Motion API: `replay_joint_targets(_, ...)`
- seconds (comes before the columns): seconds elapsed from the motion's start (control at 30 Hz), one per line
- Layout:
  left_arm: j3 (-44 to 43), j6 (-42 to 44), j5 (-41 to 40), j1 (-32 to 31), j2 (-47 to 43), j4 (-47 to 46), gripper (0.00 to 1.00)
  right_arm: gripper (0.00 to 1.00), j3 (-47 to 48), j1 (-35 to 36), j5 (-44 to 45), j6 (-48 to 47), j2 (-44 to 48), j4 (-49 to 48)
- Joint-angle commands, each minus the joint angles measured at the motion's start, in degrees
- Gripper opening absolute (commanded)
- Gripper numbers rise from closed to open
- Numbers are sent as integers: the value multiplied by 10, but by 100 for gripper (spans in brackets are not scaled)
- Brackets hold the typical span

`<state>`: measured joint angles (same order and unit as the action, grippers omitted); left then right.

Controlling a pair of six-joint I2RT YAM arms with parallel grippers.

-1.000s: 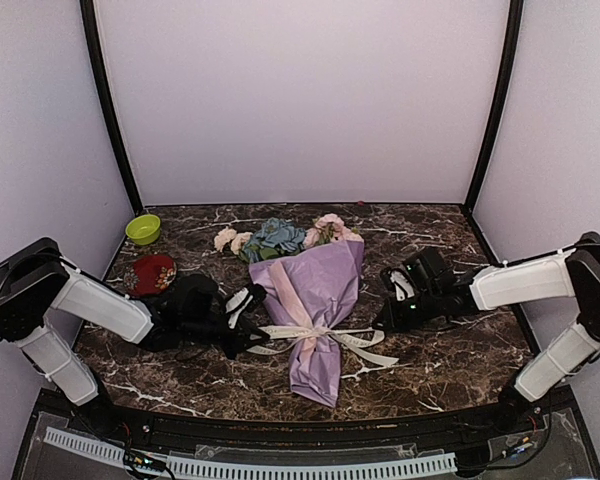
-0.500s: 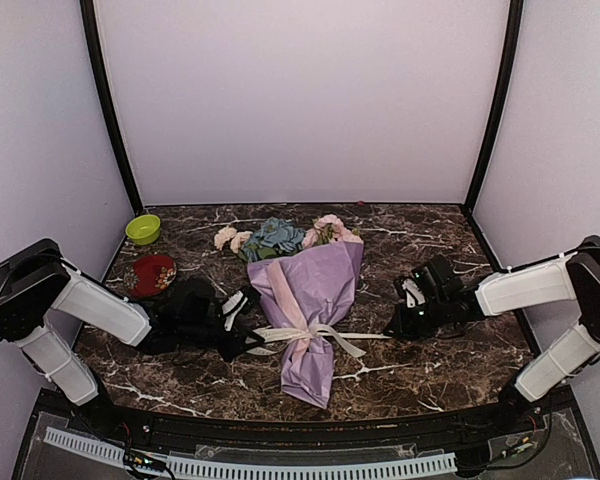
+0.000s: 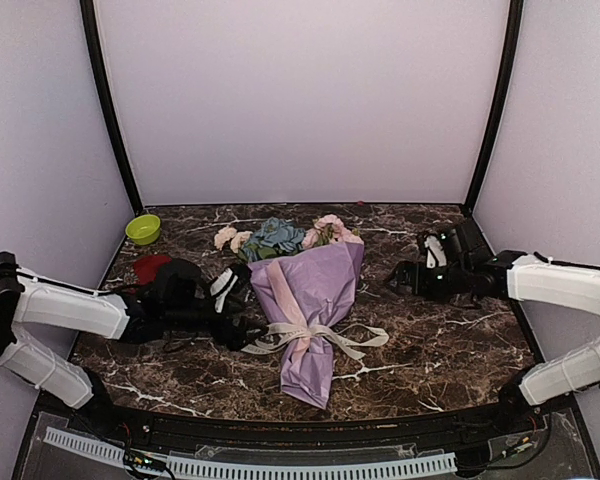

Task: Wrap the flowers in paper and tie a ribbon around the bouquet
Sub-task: Tie the half-tied ribbon around the folded bouquet, then reset both arms

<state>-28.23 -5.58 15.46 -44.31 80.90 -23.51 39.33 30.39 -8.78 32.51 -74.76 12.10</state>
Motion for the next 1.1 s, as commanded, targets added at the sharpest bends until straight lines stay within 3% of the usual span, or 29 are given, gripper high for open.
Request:
replay_joint_targets(0.0,-56,45,-54,11,-102,90,98,100,49,-47,92,-22,92,30)
replay_joint_targets(0.13,-113,4,-121,64,-152,151,99,100,65,-79,150,-47,175,21)
replay_joint_targets(0.27,-197,-48,-206,132,-143,264,99,100,67,-97,220,-62,235,12)
replay_joint_targets(0.37,-214,-66,-261,170,-148,299,99,100,43,-107,244,-85,270,-12)
replay_joint_targets(0.5,-171,-119,-293,220,-158,289,99,100,-15,-116,287,-80,296,-42)
replay_joint_targets(0.6,-115,-167,-303,225,-160,275,99,100,-83,-120,269,-67,316,-113)
replay_joint_targets(0.7,-55,-209,-292,225,-175,244,99,100,-145,-120,299,-1,327,-173)
replay_joint_targets(0.87,40,-211,-289,226,-223,165,99,100,-188,-120,324,34,311,-188)
replay_joint_targets(1.07,65,-206,-350,225,-249,181,99,100,-209,-120,308,41,287,-208)
